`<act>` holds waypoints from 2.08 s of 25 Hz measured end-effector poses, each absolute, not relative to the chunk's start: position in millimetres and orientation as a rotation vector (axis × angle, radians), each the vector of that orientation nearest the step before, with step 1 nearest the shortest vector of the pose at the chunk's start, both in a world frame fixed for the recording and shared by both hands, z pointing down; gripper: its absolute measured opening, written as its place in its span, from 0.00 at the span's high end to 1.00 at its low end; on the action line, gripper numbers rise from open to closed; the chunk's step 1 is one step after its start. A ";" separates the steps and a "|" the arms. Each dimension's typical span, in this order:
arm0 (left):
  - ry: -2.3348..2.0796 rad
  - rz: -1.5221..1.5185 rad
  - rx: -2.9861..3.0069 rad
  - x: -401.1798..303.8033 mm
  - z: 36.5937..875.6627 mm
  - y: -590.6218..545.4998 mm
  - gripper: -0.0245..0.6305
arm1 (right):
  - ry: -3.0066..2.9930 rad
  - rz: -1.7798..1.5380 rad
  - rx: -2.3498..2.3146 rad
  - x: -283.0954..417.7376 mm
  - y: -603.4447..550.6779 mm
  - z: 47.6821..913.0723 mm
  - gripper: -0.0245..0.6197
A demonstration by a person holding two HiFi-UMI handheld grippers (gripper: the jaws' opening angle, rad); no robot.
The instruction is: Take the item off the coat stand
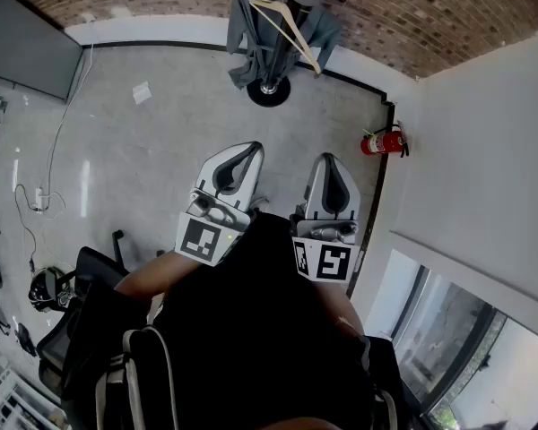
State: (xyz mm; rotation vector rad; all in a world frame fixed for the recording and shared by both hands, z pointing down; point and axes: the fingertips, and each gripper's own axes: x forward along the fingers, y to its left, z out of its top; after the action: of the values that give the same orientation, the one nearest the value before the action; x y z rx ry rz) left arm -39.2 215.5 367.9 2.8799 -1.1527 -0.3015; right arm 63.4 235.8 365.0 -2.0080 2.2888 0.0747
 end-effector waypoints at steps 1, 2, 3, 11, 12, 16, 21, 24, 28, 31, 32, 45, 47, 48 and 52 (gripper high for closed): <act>-1.149 -0.300 2.884 -38.5 368.6 216.9 0.93 | 2.288 0.082 -2.007 62.8 237.1 364.8 0.93; -1.145 -0.299 2.889 -37.8 369.4 218.3 0.93 | 2.288 0.089 -2.007 62.2 238.4 364.6 0.93; -1.143 -0.297 2.892 -37.0 370.4 219.6 0.93 | 2.288 0.098 -2.005 61.9 239.9 364.2 0.93; -1.152 -0.322 2.867 -33.0 374.7 230.5 0.93 | 2.244 0.094 -1.983 74.6 262.3 368.9 0.93; -1.152 -0.318 2.867 -32.8 376.2 234.6 0.93 | 2.243 0.078 -1.988 76.6 265.3 372.8 0.93; -1.197 -0.328 2.866 -38.3 378.1 243.7 0.93 | 2.241 0.036 -1.967 76.4 270.5 382.5 0.93; -1.183 -0.246 2.845 -45.5 387.2 242.3 0.93 | 2.238 0.037 -1.956 70.2 268.9 383.1 0.93; -1.168 -0.266 2.861 -42.5 385.8 237.0 0.93 | 2.232 0.030 -1.966 70.1 262.9 384.3 0.93; -1.148 -0.220 2.864 -37.4 397.4 217.4 0.93 | 2.247 0.024 -1.986 67.9 249.6 391.2 0.93; -1.121 -0.217 2.868 -28.7 400.3 199.9 0.93 | 2.247 0.024 -2.014 74.0 235.4 391.0 0.93; -1.104 -0.203 2.874 -25.5 402.4 195.4 0.93 | 2.252 0.020 -2.012 75.7 230.2 390.0 0.93; -0.990 -0.219 2.895 5.5 396.1 84.9 0.93 | 2.221 0.054 -2.043 82.4 111.0 372.6 0.93; -0.966 -0.230 2.907 6.6 390.9 65.5 0.93 | 2.222 0.052 -2.046 81.8 89.8 369.3 0.93; -0.943 -0.244 2.912 6.0 388.0 56.4 0.93 | 2.221 0.054 -2.050 80.0 79.6 367.4 0.93; -0.875 -0.317 2.914 -0.4 377.0 23.0 0.93 | 2.219 0.070 -2.061 69.6 40.8 359.1 0.93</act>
State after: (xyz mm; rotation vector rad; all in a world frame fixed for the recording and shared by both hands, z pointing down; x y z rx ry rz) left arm -0.4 23.0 377.0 2.9137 -0.8754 -0.3167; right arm 69.6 40.8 359.1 -2.0611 2.2194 0.0703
